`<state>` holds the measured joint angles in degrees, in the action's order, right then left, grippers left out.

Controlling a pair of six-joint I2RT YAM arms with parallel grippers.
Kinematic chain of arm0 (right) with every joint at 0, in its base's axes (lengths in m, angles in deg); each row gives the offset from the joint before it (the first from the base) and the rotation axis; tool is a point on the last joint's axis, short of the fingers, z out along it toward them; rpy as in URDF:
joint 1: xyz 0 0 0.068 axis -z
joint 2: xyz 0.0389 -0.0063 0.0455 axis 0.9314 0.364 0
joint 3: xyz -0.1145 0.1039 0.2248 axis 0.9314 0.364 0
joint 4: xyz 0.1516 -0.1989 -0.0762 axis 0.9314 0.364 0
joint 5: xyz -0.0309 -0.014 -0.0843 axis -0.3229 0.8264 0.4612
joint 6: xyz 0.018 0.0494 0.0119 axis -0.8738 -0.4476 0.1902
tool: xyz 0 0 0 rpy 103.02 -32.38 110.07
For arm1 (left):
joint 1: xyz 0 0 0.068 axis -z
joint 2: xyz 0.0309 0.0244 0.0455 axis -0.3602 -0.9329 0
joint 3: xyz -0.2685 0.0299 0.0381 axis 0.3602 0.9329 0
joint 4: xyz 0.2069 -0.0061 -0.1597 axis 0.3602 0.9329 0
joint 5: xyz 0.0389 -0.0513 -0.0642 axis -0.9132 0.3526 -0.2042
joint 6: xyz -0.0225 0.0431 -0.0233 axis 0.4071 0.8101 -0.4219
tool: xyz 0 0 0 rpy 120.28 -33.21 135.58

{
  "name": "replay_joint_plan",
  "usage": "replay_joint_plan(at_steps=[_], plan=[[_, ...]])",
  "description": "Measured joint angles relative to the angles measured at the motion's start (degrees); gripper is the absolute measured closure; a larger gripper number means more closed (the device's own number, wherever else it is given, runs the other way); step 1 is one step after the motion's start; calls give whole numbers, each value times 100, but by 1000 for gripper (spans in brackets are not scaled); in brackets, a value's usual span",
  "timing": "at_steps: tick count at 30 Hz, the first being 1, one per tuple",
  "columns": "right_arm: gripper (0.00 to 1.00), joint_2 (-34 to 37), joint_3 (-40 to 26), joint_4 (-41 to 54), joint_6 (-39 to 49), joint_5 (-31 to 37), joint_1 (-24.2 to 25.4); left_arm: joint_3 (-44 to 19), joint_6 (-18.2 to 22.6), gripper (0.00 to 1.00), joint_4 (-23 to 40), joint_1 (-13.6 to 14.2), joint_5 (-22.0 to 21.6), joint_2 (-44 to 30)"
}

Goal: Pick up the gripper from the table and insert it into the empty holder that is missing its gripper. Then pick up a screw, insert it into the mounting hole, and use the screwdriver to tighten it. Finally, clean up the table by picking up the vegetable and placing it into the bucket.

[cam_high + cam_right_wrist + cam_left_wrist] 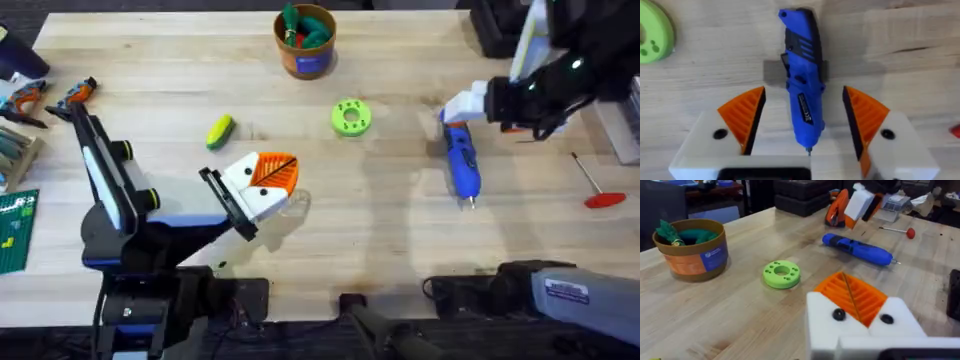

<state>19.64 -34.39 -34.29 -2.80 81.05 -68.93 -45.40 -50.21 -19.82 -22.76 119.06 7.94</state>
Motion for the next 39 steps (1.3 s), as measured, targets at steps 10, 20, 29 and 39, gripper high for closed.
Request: replay_joint_plan(at_steps=[10, 20, 29, 39], plan=[[11, 610, 425, -737, 795, -34, 78, 0, 0, 995, 0, 0, 0, 0], [10, 1342, 427, -1100, 987, -47, 78, 0, 0, 995, 0, 0, 0, 0], [68, 1613, 423, -1299, 1011, -28, 78, 0, 0, 995, 0, 0, 0, 0], [967, 1624, 425, -1314, 1080, 99, 85, 0, 0, 996, 0, 0, -2, 0]])
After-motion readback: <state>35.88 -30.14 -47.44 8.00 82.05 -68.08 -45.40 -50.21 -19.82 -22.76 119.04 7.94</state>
